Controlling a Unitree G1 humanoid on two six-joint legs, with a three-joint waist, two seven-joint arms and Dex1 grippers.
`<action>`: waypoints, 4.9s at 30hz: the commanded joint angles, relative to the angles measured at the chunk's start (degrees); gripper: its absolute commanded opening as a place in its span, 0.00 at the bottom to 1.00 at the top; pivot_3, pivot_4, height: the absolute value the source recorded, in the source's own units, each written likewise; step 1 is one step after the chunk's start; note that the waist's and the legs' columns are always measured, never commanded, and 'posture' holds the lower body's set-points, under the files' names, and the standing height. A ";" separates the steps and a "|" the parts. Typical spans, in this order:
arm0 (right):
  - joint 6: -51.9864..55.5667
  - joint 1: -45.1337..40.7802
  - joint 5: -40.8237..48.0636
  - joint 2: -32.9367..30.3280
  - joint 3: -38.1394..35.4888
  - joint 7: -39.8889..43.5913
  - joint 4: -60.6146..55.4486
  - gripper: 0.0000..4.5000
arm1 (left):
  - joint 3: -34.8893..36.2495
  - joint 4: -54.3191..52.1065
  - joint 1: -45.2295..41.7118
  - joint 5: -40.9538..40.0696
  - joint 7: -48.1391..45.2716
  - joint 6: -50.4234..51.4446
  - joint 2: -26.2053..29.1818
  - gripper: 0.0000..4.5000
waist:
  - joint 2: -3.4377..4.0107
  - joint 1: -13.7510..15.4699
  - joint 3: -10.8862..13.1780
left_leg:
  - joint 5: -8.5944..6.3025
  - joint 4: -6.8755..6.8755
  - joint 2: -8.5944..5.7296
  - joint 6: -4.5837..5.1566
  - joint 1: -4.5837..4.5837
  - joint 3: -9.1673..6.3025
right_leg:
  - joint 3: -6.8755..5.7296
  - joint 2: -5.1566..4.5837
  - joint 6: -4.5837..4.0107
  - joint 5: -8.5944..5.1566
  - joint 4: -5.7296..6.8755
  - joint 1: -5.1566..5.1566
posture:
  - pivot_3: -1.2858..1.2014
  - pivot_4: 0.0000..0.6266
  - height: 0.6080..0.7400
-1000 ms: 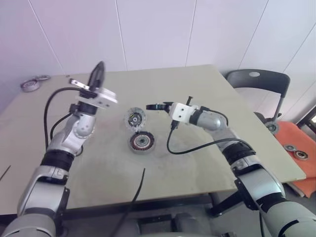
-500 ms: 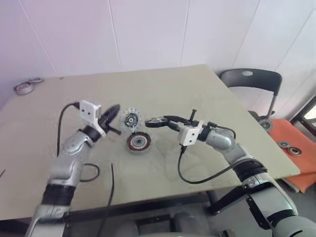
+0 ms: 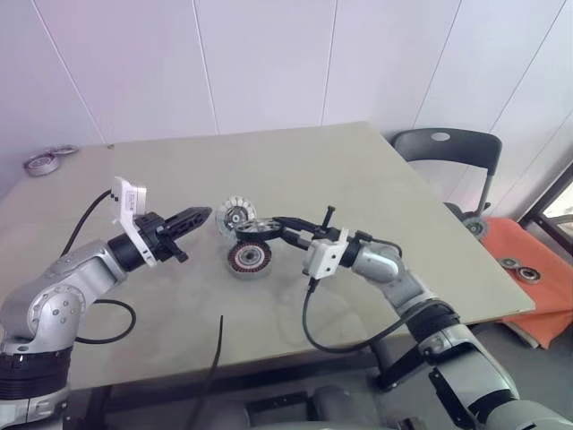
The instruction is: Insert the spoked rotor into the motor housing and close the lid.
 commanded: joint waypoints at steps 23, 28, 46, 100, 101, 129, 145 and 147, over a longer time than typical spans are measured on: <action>-0.07 -6.92 -16.86 9.21 6.52 -24.10 20.73 0.09 | 7.70 -4.41 -0.06 -3.43 2.74 4.51 -0.99 0.00 | -0.04 -0.31 0.05 | -0.01 -0.13 0.01 -0.01 -0.10 0.00 | 0.03 -0.01 -0.01 0.00 -0.31 0.00 | 0.52 0.00 1.00; 0.14 -8.96 -19.30 9.91 7.47 -29.74 25.30 0.09 | 7.94 -4.38 -0.60 -3.44 3.50 4.45 -1.55 0.00 | -0.07 -0.31 0.05 | -0.01 -0.13 0.01 -0.01 -0.14 0.00 | 0.04 -0.01 -0.01 0.00 -0.37 0.00 | 0.52 0.00 1.00; -2.16 -9.68 -23.59 7.88 11.28 -38.69 29.52 0.09 | 9.31 -4.09 -1.12 -4.52 4.09 5.83 -0.67 0.00 | -0.10 -0.43 0.03 | -0.01 -0.19 0.01 0.00 -0.65 0.00 | 0.05 -0.01 0.00 0.03 -0.39 -0.53 | 0.52 0.00 1.00; 0.24 -11.30 -29.13 9.23 16.21 -50.26 31.55 0.09 | 8.37 -5.06 0.51 -2.69 5.96 4.58 -3.74 0.00 | -0.12 -0.43 0.04 | -0.01 -0.22 0.00 0.00 -0.68 0.00 | 0.07 -0.01 0.00 0.02 -0.42 -0.58 | 0.52 0.00 1.00; 0.10 -11.34 -29.09 9.33 16.34 -50.26 31.52 0.09 | 8.41 -5.11 0.56 -2.66 5.99 4.57 -3.79 0.00 | -0.12 -0.46 0.05 | -0.01 -0.22 0.00 0.00 -0.68 0.00 | 0.07 -0.01 0.00 0.02 -0.43 -0.58 | 0.52 0.00 1.00; 1.02 -11.87 -30.29 9.00 17.45 -51.33 32.13 0.44 | 8.79 -5.59 1.11 -2.31 6.11 4.26 -4.28 0.00 | -0.14 -0.67 0.06 | -0.01 -0.24 0.00 0.00 -0.68 0.00 | 0.07 -0.01 0.00 0.01 -0.45 -0.59 | 0.52 0.00 1.00; -1.68 -13.46 -28.91 5.81 16.70 -48.99 31.43 0.58 | 8.52 -5.12 0.62 -2.06 5.84 4.08 -4.41 0.00 | -0.22 -1.41 0.09 | -0.01 -0.29 0.00 0.00 -0.69 0.00 | 0.09 -0.01 0.00 0.02 -0.52 -0.57 | 0.52 0.00 1.00; -3.05 -13.42 -28.77 4.76 16.67 -48.15 30.10 0.58 | 8.44 -5.04 0.53 -1.97 5.85 3.92 -4.60 0.00 | -0.22 -1.38 0.10 | -0.01 -0.29 0.00 0.00 -0.69 0.00 | 0.09 -0.01 0.00 0.02 -0.53 -0.57 | 0.52 0.00 1.00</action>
